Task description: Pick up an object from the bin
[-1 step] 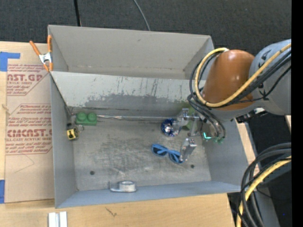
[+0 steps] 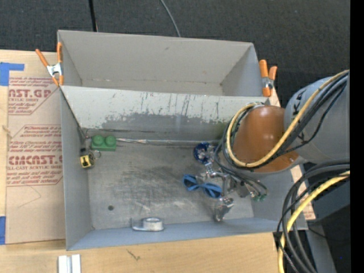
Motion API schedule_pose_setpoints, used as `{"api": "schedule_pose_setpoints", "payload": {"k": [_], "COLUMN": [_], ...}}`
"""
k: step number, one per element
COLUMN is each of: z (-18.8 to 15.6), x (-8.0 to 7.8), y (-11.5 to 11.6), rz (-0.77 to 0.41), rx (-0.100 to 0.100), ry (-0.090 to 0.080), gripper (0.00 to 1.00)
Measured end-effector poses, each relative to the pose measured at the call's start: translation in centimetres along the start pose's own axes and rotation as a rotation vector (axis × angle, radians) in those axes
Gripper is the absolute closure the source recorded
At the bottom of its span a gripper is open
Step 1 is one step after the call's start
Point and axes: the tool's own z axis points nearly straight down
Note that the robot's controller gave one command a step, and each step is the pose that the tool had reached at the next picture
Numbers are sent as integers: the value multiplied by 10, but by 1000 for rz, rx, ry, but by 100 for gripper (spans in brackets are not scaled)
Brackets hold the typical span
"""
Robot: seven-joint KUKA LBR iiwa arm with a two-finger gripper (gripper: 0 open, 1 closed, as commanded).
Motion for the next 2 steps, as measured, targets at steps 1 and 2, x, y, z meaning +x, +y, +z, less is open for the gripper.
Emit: {"api": "schedule_pose_setpoints", "payload": {"k": [1, 2], "z": [-1, -120], "x": [2, -21], "y": [0, 37], "rz": [-1, -13], "rx": [-3, -5], "ry": [11, 11], "gripper": [100, 100]}}
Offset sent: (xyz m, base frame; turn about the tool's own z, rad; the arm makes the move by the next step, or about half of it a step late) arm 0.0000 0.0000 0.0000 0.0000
